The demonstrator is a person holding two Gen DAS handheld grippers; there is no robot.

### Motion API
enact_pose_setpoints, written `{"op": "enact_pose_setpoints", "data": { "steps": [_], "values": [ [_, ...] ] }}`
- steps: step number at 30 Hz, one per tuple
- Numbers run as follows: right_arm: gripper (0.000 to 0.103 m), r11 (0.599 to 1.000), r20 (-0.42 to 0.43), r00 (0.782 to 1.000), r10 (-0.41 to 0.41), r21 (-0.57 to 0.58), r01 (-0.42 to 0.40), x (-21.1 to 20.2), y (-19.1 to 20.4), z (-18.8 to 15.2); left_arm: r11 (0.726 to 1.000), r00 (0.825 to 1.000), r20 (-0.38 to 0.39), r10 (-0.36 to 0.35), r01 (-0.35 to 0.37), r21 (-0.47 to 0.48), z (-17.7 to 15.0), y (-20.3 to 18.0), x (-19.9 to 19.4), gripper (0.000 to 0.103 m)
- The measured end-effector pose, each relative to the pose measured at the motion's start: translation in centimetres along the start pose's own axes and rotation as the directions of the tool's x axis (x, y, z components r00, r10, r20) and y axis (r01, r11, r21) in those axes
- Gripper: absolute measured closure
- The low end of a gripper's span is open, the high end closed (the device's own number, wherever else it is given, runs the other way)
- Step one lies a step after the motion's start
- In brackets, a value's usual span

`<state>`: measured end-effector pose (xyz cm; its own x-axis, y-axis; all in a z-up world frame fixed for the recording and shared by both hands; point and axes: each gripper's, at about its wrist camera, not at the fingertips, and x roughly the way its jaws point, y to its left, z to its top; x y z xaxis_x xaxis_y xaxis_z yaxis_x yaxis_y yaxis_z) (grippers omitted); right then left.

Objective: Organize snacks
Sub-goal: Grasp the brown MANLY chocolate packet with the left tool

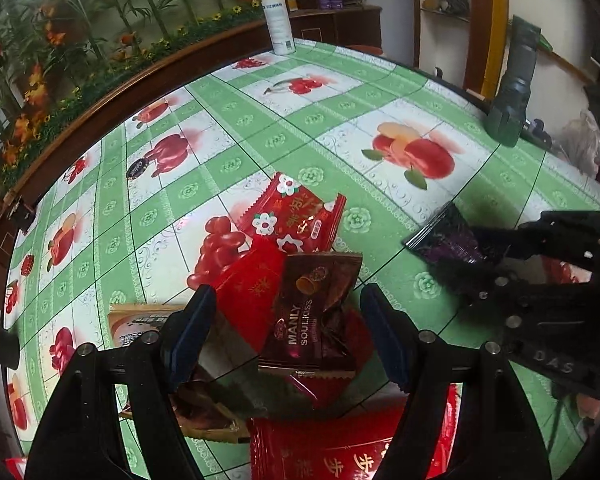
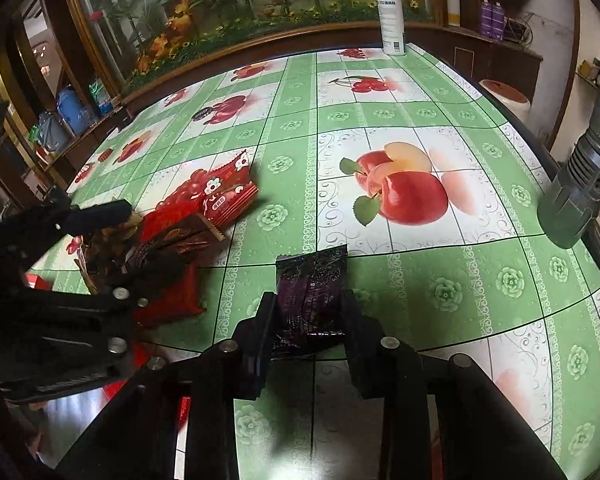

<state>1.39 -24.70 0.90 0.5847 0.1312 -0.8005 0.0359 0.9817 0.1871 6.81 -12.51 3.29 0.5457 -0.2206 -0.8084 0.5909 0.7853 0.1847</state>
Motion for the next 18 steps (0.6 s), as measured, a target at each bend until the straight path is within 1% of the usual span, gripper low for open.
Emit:
{"op": "enact_pose_setpoints", "data": {
  "steps": [2,3,5,7,12,14,16,18],
  "values": [
    [0.070,1.000,0.001,1.000,-0.005,-0.006,0.005,0.0,0.2,0.0,1.000,1.000,-0.008,-0.010,0.010,0.003,-0.2,-0.1,0.4,0.043],
    [0.070,1.000,0.001,1.000,-0.005,-0.006,0.005,0.1,0.1,0.1,1.000,0.999,-0.011,-0.030,0.030,-0.002,-0.2,0.0,0.5,0.054],
    [0.070,1.000,0.001,1.000,-0.003,-0.003,0.003,0.1,0.1,0.1,0.999,0.999,-0.007,-0.048,0.047,-0.025,-0.1,0.2,0.6,0.068],
    [0.070,1.000,0.003,1.000,-0.005,-0.007,0.005,0.1,0.2,0.1,0.998,0.999,-0.004,-0.046,0.045,-0.041,-0.1,0.3,0.7,0.069],
    [0.070,1.000,0.006,1.000,0.000,-0.005,0.000,0.2,0.2,0.1,0.994,0.997,0.032,-0.069,0.072,-0.083,-1.0,0.5,-0.2,0.071],
    [0.070,1.000,0.006,1.000,0.017,0.004,-0.017,0.2,0.1,0.2,0.992,0.997,0.048,-0.064,0.068,-0.109,-1.6,0.6,-1.0,0.071],
    [0.070,0.999,0.005,0.999,0.051,0.017,-0.051,0.2,-0.1,0.2,0.988,0.995,0.068,-0.068,0.076,-0.134,-2.3,0.8,-1.9,0.071],
    [0.070,0.998,0.008,0.998,0.066,0.017,-0.066,0.2,0.0,0.3,0.985,0.994,0.095,-0.049,0.064,-0.161,-3.2,1.0,-3.4,0.071]
  ]
}}
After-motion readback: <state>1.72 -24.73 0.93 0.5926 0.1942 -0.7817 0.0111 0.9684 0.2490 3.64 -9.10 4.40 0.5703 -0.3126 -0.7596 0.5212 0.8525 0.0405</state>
